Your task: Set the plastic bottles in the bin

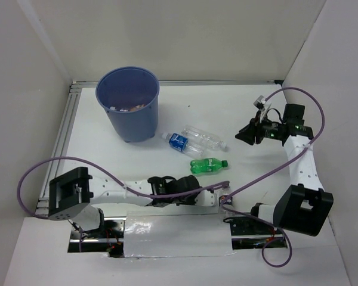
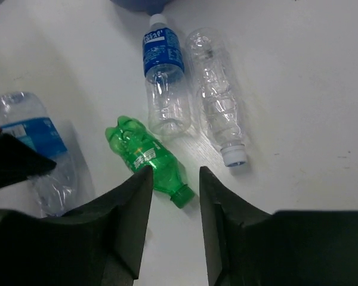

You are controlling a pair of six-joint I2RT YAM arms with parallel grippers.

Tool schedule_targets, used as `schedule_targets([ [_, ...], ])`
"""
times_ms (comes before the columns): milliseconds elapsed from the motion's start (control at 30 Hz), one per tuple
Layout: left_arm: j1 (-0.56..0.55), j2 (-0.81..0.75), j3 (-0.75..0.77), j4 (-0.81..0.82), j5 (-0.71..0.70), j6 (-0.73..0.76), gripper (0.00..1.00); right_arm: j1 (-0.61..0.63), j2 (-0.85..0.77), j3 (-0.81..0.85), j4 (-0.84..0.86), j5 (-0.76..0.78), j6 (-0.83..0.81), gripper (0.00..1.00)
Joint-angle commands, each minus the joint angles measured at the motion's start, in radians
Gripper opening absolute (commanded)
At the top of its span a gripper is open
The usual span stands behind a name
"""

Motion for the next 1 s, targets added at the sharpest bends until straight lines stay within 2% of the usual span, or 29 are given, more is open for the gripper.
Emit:
schedule_targets([
  [0, 0.064, -0.172, 0.06, 0.06, -0.091, -0.071, 0.0, -0.009, 0.008, -0.018, -0.046, -0.043, -0.033, 0.49],
  [33, 0.082, -0.172, 0.078, 0.06, -0.092, -0.071, 0.0, -0.009, 0.017, -0.018, -0.046, -0.043, -0.033, 0.6],
  [100, 0.128, -0.261, 0.132, 0.069, -0.107, -0.1, 0.0, -0.009, 0.017, -0.027, -0.058, -0.043, -0.033, 0.94],
  [133, 0.189, -0.291, 0.151, 0.098, -0.107, -0.114, 0.0, -0.009, 0.017, -0.028, -0.068, -0.052, -0.042, 1.0],
  [200, 0.275, -0.351, 0.193, 0.127, -0.078, -0.173, 0.0, -0.009, 0.017, -0.041, -0.084, -0.052, -0.079, 1.0],
  [233, 0.367, -0.397, 0.229, 0.152, -0.067, -0.195, 0.0, -0.009, 0.017, -0.041, -0.075, -0.052, -0.07, 1.0],
  [333, 0.539, -0.428, 0.276, 0.308, -0.027, -0.272, 0.0, 0.001, 0.017, -0.063, -0.052, -0.052, -0.07, 1.0],
  [400, 0.616, -0.415, 0.295, 0.438, -0.062, -0.313, 0.0, 0.024, 0.017, -0.072, -0.042, -0.043, -0.07, 1.0],
  [533, 0.766, -0.318, 0.316, 0.593, -0.18, -0.379, 0.0, 0.085, 0.017, -0.081, -0.005, -0.003, -0.07, 1.0],
  [567, 0.809, -0.294, 0.327, 0.606, -0.199, -0.39, 0.0, 0.123, 0.017, -0.081, 0.004, 0.011, -0.059, 0.92],
  [633, 0.846, -0.22, 0.327, 0.606, -0.232, -0.401, 0.0, 0.171, 0.017, -0.081, 0.004, 0.06, -0.087, 0.84],
  [667, 0.872, -0.197, 0.341, 0.606, -0.251, -0.401, 0.12, 0.22, 0.026, -0.081, -0.015, 0.074, -0.113, 0.79],
  [700, 0.886, -0.175, 0.341, 0.606, -0.263, -0.401, 0.23, 0.247, 0.026, -0.071, -0.052, 0.086, -0.145, 0.79],
  [733, 0.909, -0.121, 0.356, 0.597, -0.288, -0.419, 0.57, 0.302, 0.026, -0.084, -0.063, 0.151, -0.236, 0.83],
  [767, 0.909, -0.12, 0.367, 0.597, -0.288, -0.419, 0.58, 0.329, 0.026, -0.084, -0.063, 0.152, -0.237, 0.83],
  [800, 0.93, -0.106, 0.384, 0.568, -0.288, -0.419, 0.76, 0.352, 0.026, -0.098, -0.063, 0.181, -0.26, 0.92],
  [833, 0.94, -0.094, 0.405, 0.548, -0.27, -0.43, 0.99, 0.375, 0.012, -0.118, -0.037, 0.245, -0.292, 0.96],
  [867, 0.94, -0.085, 0.44, 0.537, -0.269, -0.43, 0.99, 0.416, 0.0, -0.161, -0.011, 0.281, -0.306, 1.0],
  [967, 0.949, -0.085, 0.487, 0.505, -0.239, -0.419, 0.99, 0.484, -0.018, -0.233, 0.095, 0.402, -0.36, 1.0],
])
